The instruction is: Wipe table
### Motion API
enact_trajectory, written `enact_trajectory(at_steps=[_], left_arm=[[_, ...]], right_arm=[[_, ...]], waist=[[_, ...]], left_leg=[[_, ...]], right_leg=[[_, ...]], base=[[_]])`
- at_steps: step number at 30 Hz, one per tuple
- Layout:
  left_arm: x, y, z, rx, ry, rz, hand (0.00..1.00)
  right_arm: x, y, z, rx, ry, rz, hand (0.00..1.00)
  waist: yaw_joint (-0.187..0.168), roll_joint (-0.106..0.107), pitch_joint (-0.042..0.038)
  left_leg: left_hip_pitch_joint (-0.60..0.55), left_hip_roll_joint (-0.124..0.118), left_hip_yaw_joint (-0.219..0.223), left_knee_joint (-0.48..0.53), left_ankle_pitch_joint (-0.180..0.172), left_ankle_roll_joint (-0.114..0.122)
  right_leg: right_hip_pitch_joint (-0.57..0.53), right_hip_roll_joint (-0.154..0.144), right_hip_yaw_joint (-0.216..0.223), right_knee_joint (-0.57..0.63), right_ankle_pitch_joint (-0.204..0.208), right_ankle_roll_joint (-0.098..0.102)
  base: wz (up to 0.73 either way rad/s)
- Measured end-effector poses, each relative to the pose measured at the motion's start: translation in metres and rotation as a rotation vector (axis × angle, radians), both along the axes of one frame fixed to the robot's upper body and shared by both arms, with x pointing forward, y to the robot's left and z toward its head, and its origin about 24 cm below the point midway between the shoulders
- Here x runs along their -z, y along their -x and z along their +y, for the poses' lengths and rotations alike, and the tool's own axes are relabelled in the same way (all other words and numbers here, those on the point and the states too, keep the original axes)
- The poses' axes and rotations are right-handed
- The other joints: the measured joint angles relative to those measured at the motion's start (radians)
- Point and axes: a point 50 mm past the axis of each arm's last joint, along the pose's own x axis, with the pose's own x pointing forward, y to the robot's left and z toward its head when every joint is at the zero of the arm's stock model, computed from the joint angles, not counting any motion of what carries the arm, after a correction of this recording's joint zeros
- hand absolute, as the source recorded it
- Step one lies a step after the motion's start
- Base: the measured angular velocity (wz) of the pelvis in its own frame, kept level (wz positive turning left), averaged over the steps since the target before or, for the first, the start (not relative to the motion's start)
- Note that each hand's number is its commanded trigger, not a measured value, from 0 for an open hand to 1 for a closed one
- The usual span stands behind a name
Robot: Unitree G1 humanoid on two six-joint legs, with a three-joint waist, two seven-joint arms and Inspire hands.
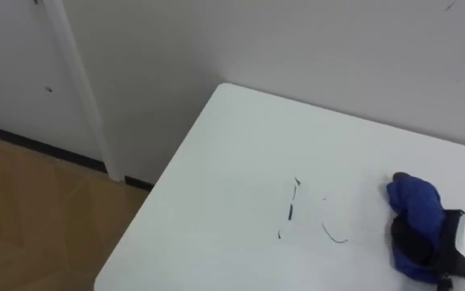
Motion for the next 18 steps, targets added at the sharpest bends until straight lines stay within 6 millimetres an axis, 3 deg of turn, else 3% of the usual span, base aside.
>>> enact_trajectory(at_steps=[6,8,10,15,18], left_arm=[[0.000,-0.032,-0.022,0.001,0.072,-0.102,0.00],[-0.002,-0.043,-0.031,-0.023,0.112,-0.162,0.00],[-0.002,-0.047,-0.036,-0.015,0.130,-0.186,0.00],[0.000,-0.027,-0.017,0.003,0.035,-0.128,0.00],[0.001,0.001,-0.002,0.008,-0.025,-0.035,0.00]], right_arm=[[-0.010,-0.030,0.038,-0.141,-0.037,-0.016,1.00],[-0.011,-0.032,0.050,-0.197,-0.034,-0.019,1.00],[-0.011,-0.029,0.048,-0.203,-0.028,-0.016,1.00],[-0.006,-0.018,0.035,-0.191,0.021,-0.054,1.00],[-0.004,-0.004,0.019,-0.128,0.065,-0.054,1.00]], waist=[[0.018,0.004,0.0000],[0.007,0.011,0.0001],[-0.013,0.017,0.0006],[-0.030,0.025,0.0002],[-0.030,0.026,-0.0007]], left_leg=[[-0.013,0.018,0.016,0.002,-0.007,-0.013],[-0.014,0.021,0.002,0.001,-0.008,-0.014],[-0.014,0.021,-0.006,-0.002,-0.008,-0.015],[-0.005,0.019,-0.014,-0.004,-0.008,-0.014],[0.002,0.015,-0.022,-0.002,-0.012,-0.008]], right_leg=[[-0.043,0.035,0.039,0.011,0.023,-0.026],[-0.045,0.042,0.033,0.010,0.026,-0.030],[-0.041,0.042,0.023,0.005,0.026,-0.030],[-0.029,0.041,0.019,0.000,0.025,-0.029],[-0.011,0.034,0.005,-0.008,0.024,-0.026]], base=[[-0.45],[-0.14],[0.12],[0.08],[0.15]])
